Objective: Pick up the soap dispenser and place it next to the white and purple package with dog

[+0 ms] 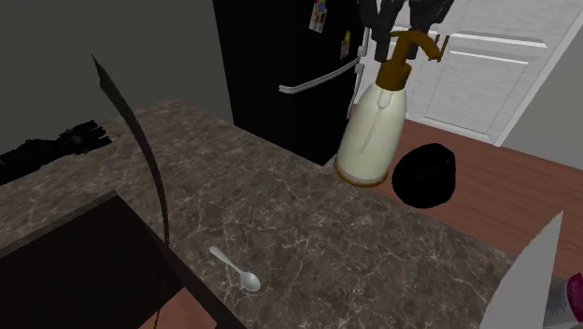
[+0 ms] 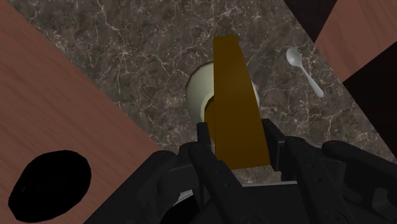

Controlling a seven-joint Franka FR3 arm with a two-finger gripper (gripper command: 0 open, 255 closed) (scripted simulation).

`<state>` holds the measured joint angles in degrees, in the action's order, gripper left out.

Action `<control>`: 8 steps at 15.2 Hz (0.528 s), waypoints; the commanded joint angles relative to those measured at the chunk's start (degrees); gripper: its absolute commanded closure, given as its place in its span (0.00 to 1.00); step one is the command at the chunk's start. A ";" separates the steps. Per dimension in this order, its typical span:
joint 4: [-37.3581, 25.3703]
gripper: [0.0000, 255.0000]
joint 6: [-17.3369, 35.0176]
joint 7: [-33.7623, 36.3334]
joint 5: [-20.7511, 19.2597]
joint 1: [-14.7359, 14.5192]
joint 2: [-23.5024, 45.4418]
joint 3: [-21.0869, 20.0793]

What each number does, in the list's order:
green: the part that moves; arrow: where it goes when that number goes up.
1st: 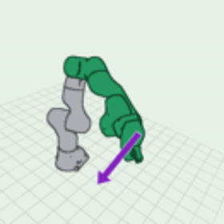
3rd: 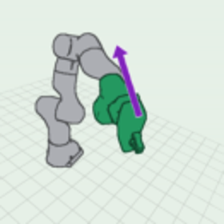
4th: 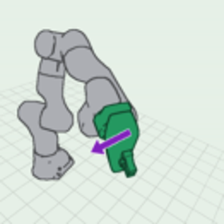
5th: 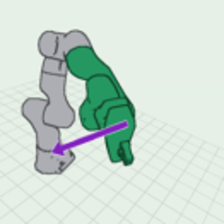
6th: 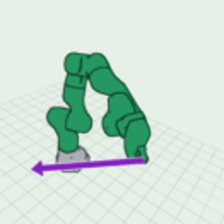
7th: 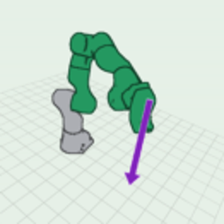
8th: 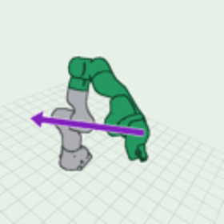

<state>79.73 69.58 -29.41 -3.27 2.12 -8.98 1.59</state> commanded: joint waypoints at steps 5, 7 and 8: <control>-0.41 1.00 0.24 -9.36 -1.02 3.56 0.10 5.42; -1.05 1.00 0.36 -12.50 -1.26 4.79 0.67 7.25; -1.50 1.00 0.41 -14.07 -1.35 5.42 1.06 8.17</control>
<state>77.81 69.63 -42.11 -4.49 7.04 -7.74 9.03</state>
